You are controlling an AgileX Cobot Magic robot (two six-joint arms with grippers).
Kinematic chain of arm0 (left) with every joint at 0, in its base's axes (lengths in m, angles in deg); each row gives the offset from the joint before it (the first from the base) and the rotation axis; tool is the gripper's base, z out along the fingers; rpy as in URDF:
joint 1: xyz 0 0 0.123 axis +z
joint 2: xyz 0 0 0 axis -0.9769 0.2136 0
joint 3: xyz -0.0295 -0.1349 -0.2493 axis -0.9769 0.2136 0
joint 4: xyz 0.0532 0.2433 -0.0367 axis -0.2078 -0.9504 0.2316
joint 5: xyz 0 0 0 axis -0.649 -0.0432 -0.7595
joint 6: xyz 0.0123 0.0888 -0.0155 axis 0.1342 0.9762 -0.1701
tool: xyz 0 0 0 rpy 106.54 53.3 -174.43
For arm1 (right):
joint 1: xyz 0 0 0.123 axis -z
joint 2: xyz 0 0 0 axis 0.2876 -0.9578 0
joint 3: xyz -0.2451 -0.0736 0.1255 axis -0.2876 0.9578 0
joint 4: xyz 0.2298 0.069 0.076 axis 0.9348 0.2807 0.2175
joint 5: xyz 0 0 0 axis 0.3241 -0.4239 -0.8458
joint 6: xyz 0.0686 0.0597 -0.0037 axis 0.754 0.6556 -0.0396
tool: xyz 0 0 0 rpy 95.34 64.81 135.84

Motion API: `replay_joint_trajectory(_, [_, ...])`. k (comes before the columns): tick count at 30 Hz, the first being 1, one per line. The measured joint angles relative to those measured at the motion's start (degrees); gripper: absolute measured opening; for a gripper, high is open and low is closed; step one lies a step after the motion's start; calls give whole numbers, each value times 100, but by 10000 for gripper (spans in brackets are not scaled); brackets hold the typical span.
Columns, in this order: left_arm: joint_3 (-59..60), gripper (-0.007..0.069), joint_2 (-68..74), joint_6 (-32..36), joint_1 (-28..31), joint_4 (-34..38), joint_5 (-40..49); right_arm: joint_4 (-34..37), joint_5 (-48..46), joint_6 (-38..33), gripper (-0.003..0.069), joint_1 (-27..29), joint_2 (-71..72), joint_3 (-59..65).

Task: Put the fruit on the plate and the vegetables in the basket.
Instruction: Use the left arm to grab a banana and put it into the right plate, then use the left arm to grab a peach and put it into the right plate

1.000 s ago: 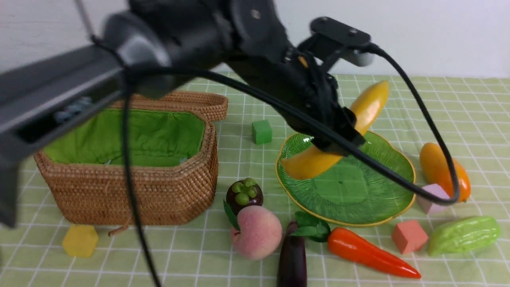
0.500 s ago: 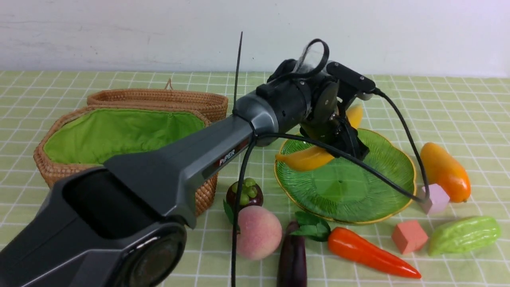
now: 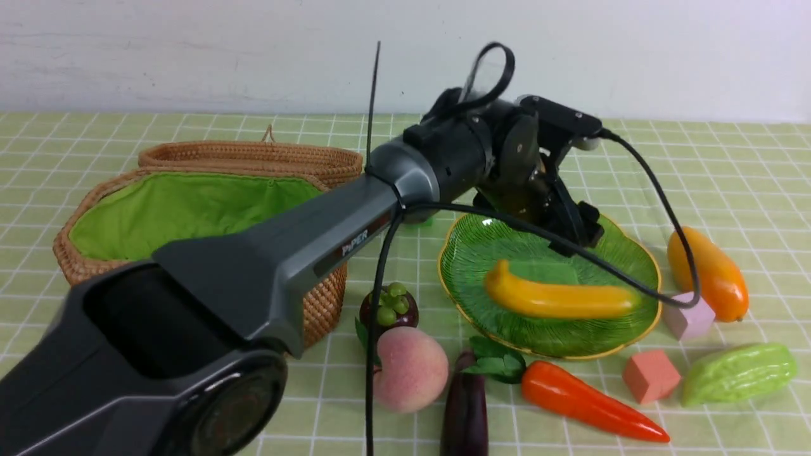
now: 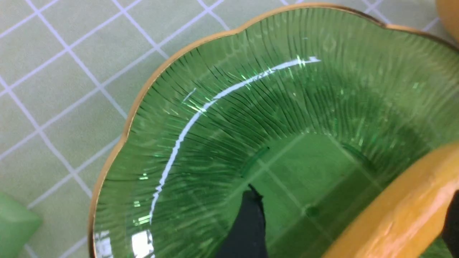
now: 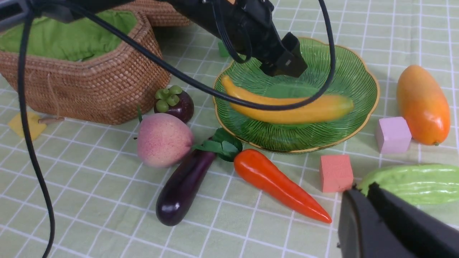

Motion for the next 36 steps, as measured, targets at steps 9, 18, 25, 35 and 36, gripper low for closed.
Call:
replay_joint_trajectory(9, [12,148,-1835,-107,-29,142,2300,-2,0,-147,43,0,0,0])
replay_joint_trajectory(18, [2447,-13,-3647,-484,-565,-145,2356,-1,-84,-261,50,0,0,0])
replay_joint_trajectory(25, [4744,-13,-3778,-885,-1422,-502,2356,-1,-99,-263,51,0,0,0])
replay_joint_trajectory(35, [4989,-1,-3760,-1562,-1231,-1254,1992,-62,-292,-302,53,0,0,0])
replay_joint_trajectory(36, [4989,10,-3760,-1567,-1136,-1306,1827,-67,-292,-302,53,0,0,0])
